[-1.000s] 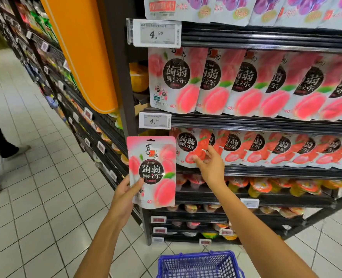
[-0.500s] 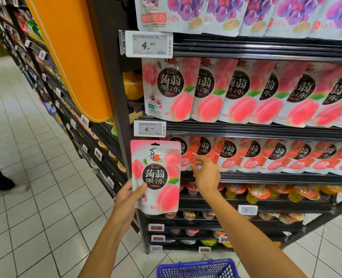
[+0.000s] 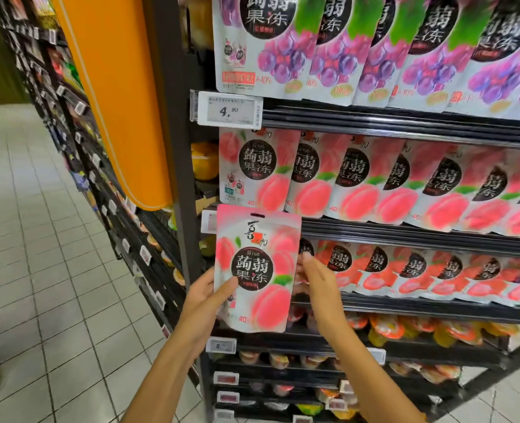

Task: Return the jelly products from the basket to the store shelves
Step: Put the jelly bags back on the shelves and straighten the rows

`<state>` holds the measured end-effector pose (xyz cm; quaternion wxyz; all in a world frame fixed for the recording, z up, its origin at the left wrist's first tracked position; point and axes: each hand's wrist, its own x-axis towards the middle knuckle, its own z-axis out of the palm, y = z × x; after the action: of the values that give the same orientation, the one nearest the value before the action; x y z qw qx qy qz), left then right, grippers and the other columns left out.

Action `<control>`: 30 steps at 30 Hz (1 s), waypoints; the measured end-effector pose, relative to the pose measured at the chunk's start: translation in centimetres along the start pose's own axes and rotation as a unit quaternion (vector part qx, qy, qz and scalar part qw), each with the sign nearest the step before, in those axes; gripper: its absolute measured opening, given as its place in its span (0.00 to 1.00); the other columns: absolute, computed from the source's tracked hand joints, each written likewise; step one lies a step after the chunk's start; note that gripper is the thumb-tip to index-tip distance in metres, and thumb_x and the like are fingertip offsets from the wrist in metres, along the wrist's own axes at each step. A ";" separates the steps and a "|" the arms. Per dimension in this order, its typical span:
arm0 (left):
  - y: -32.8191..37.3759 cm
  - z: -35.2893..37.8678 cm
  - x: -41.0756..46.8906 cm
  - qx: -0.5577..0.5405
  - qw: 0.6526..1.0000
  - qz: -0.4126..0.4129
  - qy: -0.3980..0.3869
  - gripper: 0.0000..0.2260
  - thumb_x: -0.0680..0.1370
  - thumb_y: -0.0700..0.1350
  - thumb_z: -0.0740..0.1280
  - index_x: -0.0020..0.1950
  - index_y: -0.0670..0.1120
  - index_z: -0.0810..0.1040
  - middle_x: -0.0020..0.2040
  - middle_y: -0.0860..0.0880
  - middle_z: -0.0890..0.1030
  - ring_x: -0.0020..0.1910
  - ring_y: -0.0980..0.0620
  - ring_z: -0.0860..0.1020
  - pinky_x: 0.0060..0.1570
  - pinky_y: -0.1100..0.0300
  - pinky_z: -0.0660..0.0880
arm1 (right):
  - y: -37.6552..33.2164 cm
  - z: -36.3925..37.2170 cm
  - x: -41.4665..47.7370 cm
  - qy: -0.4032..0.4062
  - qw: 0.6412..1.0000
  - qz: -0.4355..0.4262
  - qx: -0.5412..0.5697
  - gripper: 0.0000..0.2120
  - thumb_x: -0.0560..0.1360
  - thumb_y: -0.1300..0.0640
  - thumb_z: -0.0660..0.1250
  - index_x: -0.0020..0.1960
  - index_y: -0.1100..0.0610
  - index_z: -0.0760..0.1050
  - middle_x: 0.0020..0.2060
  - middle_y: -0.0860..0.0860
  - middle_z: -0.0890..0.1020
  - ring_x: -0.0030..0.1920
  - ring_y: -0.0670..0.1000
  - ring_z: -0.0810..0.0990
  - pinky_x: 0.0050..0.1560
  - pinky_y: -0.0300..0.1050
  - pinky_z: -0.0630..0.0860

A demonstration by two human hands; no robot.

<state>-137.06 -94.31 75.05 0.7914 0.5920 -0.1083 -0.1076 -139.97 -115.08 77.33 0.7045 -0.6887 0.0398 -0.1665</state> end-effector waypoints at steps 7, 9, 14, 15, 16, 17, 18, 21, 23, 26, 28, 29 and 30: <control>5.6 3.7 1.8 0.075 0.992 0.090 0.042 0.14 0.68 0.61 0.74 0.52 0.60 0.82 0.50 0.47 0.86 0.51 0.44 0.84 0.52 0.44 0.81 | -6.3 -0.2 1.7 0.020 0.996 -0.083 0.003 0.09 0.77 0.46 0.68 0.44 0.50 0.82 0.31 0.45 0.78 0.31 0.45 0.73 0.27 0.38 0.70; 6.7 4.1 2.1 0.078 0.989 0.117 0.048 0.09 0.71 0.57 0.75 0.50 0.62 0.83 0.49 0.49 0.86 0.49 0.48 0.85 0.44 0.52 0.83 | -7.3 0.1 2.5 0.025 0.994 -0.105 -0.012 0.09 0.79 0.50 0.67 0.44 0.53 0.81 0.30 0.43 0.79 0.30 0.42 0.74 0.28 0.34 0.71; 8.0 3.2 2.8 0.046 0.983 0.127 0.122 0.07 0.75 0.54 0.70 0.52 0.55 0.81 0.50 0.48 0.86 0.50 0.46 0.84 0.49 0.48 0.82 | -9.2 1.1 5.4 0.109 0.987 -0.103 -0.053 0.12 0.82 0.53 0.62 0.53 0.58 0.81 0.29 0.48 0.83 0.26 0.44 0.78 0.26 0.37 0.74; 7.9 2.9 2.9 0.040 0.981 0.126 0.144 0.07 0.77 0.52 0.69 0.53 0.54 0.81 0.50 0.48 0.85 0.49 0.47 0.84 0.48 0.49 0.82 | -9.2 1.3 6.1 0.121 0.980 -0.117 -0.105 0.11 0.81 0.55 0.63 0.55 0.60 0.81 0.25 0.47 0.81 0.23 0.42 0.75 0.26 0.35 0.72; 7.8 2.6 3.0 0.037 0.978 0.127 0.163 0.06 0.78 0.51 0.69 0.53 0.53 0.80 0.49 0.48 0.85 0.48 0.48 0.84 0.45 0.52 0.82 | -9.3 1.7 6.6 0.130 0.973 -0.127 -0.140 0.11 0.80 0.56 0.64 0.56 0.60 0.82 0.23 0.47 0.79 0.21 0.41 0.73 0.26 0.35 0.71; 7.8 2.4 3.0 0.036 0.975 0.130 0.177 0.05 0.78 0.50 0.68 0.53 0.53 0.80 0.48 0.49 0.85 0.47 0.48 0.84 0.43 0.54 0.81 | -9.2 2.3 7.0 0.136 0.969 -0.133 -0.155 0.11 0.80 0.56 0.65 0.57 0.60 0.82 0.23 0.48 0.79 0.21 0.41 0.73 0.28 0.36 0.72; 7.6 2.2 3.0 0.038 0.973 0.130 0.186 0.05 0.79 0.49 0.68 0.53 0.53 0.80 0.48 0.48 0.85 0.47 0.47 0.83 0.44 0.52 0.81 | -9.2 2.9 7.2 0.140 0.967 -0.137 -0.163 0.12 0.79 0.56 0.66 0.59 0.59 0.82 0.22 0.50 0.79 0.22 0.42 0.74 0.31 0.40 0.75; 7.4 1.8 2.9 0.042 0.972 0.125 0.194 0.05 0.79 0.50 0.68 0.52 0.53 0.81 0.50 0.44 0.84 0.51 0.41 0.82 0.52 0.41 0.80 | -9.0 4.6 7.9 0.160 0.964 -0.132 -0.168 0.13 0.78 0.55 0.68 0.60 0.58 0.81 0.23 0.53 0.80 0.26 0.48 0.79 0.41 0.50 0.81; 7.4 1.5 2.8 0.048 0.971 0.127 0.197 0.04 0.78 0.50 0.68 0.51 0.53 0.81 0.49 0.43 0.84 0.51 0.40 0.82 0.52 0.42 0.80 | -8.8 5.2 8.2 0.173 0.962 -0.122 -0.170 0.13 0.77 0.53 0.68 0.59 0.57 0.82 0.23 0.52 0.81 0.29 0.50 0.82 0.40 0.50 0.81; 7.5 1.1 2.8 0.047 0.970 0.128 0.199 0.05 0.78 0.49 0.68 0.53 0.53 0.81 0.48 0.49 0.85 0.50 0.46 0.83 0.48 0.50 0.80 | -8.7 5.6 8.1 0.195 0.955 -0.121 -0.188 0.10 0.77 0.51 0.68 0.54 0.52 0.83 0.20 0.47 0.79 0.27 0.41 0.80 0.35 0.36 0.75; 7.5 1.0 2.7 0.047 0.972 0.127 0.192 0.06 0.79 0.49 0.68 0.54 0.53 0.81 0.49 0.50 0.86 0.50 0.49 0.84 0.49 0.51 0.80 | -8.8 5.4 7.9 0.204 0.955 -0.120 -0.181 0.07 0.78 0.52 0.67 0.50 0.51 0.84 0.18 0.44 0.77 0.25 0.39 0.79 0.31 0.26 0.69; 7.6 1.0 2.7 0.047 0.973 0.128 0.188 0.06 0.79 0.49 0.68 0.55 0.52 0.81 0.50 0.49 0.86 0.50 0.49 0.84 0.50 0.51 0.80 | -8.9 5.2 7.8 0.208 0.955 -0.120 -0.176 0.07 0.78 0.52 0.67 0.47 0.51 0.83 0.18 0.43 0.77 0.25 0.39 0.79 0.31 0.26 0.68; 7.6 1.1 2.7 0.047 0.973 0.129 0.184 0.07 0.79 0.49 0.68 0.56 0.52 0.80 0.51 0.49 0.86 0.50 0.49 0.84 0.50 0.51 0.80 | -8.9 4.9 7.7 0.213 0.954 -0.118 -0.173 0.07 0.78 0.52 0.67 0.45 0.50 0.83 0.18 0.44 0.77 0.25 0.40 0.79 0.31 0.26 0.69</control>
<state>-134.47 -94.06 82.78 0.7764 0.6189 -0.0418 0.1114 -132.90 -112.55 87.71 0.5249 -0.7486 0.1351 -0.3818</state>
